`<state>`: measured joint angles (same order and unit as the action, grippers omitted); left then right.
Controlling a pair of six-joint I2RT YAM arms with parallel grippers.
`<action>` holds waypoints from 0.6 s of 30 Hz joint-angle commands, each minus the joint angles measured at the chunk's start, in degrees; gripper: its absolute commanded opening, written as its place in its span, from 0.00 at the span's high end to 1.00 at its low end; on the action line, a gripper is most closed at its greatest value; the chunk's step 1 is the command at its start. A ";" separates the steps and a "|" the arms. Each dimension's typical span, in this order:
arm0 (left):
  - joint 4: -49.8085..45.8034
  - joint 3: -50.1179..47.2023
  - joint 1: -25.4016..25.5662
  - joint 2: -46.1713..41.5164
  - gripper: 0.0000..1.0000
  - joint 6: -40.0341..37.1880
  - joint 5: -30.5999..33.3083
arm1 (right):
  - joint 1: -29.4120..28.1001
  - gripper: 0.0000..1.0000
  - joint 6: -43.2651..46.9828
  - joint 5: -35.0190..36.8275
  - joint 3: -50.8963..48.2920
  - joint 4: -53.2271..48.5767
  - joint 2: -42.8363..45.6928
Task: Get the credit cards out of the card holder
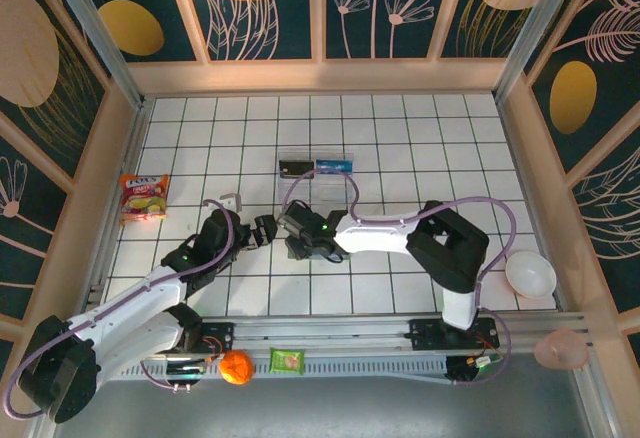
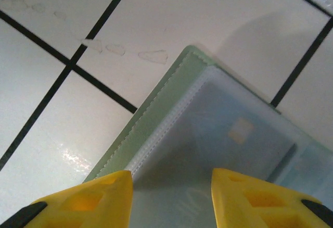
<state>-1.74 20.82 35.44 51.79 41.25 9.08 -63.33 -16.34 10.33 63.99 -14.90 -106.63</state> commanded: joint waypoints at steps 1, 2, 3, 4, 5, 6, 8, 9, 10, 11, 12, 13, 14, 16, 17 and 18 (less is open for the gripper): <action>0.07 -0.25 -0.30 0.15 0.01 0.61 -0.03 | -1.29 0.55 0.87 1.45 0.88 -1.90 -1.60; 0.07 -0.24 -0.34 0.15 0.01 0.61 -0.03 | -1.34 0.55 0.88 1.67 0.79 -2.22 -1.93; 0.11 -0.25 -0.35 0.21 0.01 0.61 -0.12 | -1.37 0.56 0.78 1.92 0.49 -2.41 -2.15; 0.15 -0.25 -0.31 0.24 0.01 0.60 -0.18 | -1.36 0.56 0.65 2.14 0.15 -2.39 -2.19; 0.20 -0.25 -0.30 0.24 0.02 0.59 -0.25 | -1.40 0.58 0.52 2.50 -0.28 -2.14 -2.18; 0.24 -0.32 -0.30 0.33 0.02 0.58 -0.43 | -1.38 0.61 0.56 2.26 -0.72 -1.77 -1.90; 0.78 -0.38 -0.29 0.58 0.03 0.50 -1.24 | -1.27 0.68 0.61 1.89 -1.22 -0.81 -1.23; 1.27 -0.49 -0.29 0.81 0.04 0.34 -1.96 | -1.27 0.74 0.78 1.66 -1.55 -0.19 -0.79; 1.69 -0.60 -0.31 1.13 0.05 0.34 -2.64 | -1.18 0.78 0.95 1.55 -1.86 0.52 -0.42; 2.35 -0.74 -0.31 1.63 0.06 0.17 -3.65 | -1.10 0.83 1.18 1.46 -2.20 1.28 0.01; 3.22 -0.81 -0.31 2.26 0.08 0.06 -5.01 | -0.88 0.87 1.38 1.18 -2.81 2.22 0.49; 4.06 -0.98 -0.33 2.94 0.10 0.03 -6.08 | -0.72 0.90 1.48 0.78 -3.24 3.17 0.96; 5.29 -1.04 -0.33 3.75 0.13 -0.09 -7.69 | -0.29 0.94 1.57 0.09 -3.94 4.27 1.71; 7.76 -1.31 -0.29 5.63 0.21 -0.01 -10.41 | 0.45 1.00 1.66 -1.68 -5.53 6.61 3.34; 8.89 -1.31 -0.29 6.85 0.26 0.05 -11.59 | 0.88 1.00 1.55 -2.66 -6.51 8.19 4.29; 10.24 -1.31 -0.28 8.06 0.31 0.04 -12.92 | 1.32 1.00 1.49 -3.97 -7.70 10.02 5.44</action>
<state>3.22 20.08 35.40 57.78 41.43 1.43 -63.18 -15.03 9.52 59.07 -8.56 -104.16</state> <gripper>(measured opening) 0.707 0.053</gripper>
